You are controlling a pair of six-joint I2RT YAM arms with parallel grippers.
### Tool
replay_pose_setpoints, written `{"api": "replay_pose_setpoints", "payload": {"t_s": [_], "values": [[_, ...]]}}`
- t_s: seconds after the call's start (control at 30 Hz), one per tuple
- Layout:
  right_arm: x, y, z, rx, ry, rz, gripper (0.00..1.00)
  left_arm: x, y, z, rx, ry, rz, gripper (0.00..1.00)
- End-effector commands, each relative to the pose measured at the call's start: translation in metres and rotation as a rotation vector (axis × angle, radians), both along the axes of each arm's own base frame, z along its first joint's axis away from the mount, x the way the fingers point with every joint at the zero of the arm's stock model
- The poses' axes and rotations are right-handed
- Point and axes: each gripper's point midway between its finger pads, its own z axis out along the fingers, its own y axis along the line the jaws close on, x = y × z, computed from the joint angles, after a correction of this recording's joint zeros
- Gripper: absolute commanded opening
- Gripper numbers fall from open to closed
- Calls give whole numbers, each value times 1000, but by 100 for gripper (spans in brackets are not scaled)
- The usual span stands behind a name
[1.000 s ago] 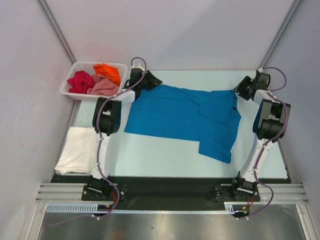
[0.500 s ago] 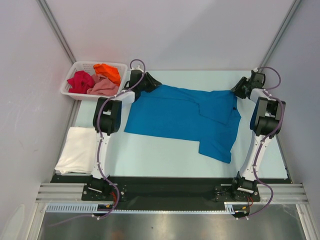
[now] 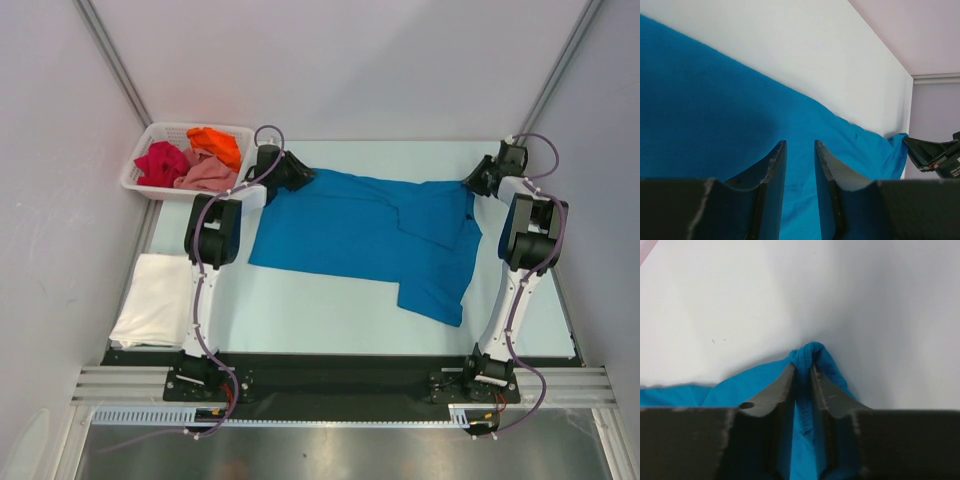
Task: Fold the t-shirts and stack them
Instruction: Fold the tshirt
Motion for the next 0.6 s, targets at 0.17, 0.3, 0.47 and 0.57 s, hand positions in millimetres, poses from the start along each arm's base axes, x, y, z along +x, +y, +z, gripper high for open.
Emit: {"api": "replay_pose_setpoints", "payload": {"t_s": [0.17,0.3,0.47,0.57], "values": [[8,-25,12,-37,-33,-102,6,1,8,-8,-15,41,34,34],[3,-45,10,-46,-42,-205,0,-1,13,-15,-28,71,40,34],[-5,-55,-9,-27,-6,-274,0,-1,17,-19,-23,79,41,34],[-2,-56,-12,-19,-20,-286,0,1,16,-17,-19,67,32,34]]}}
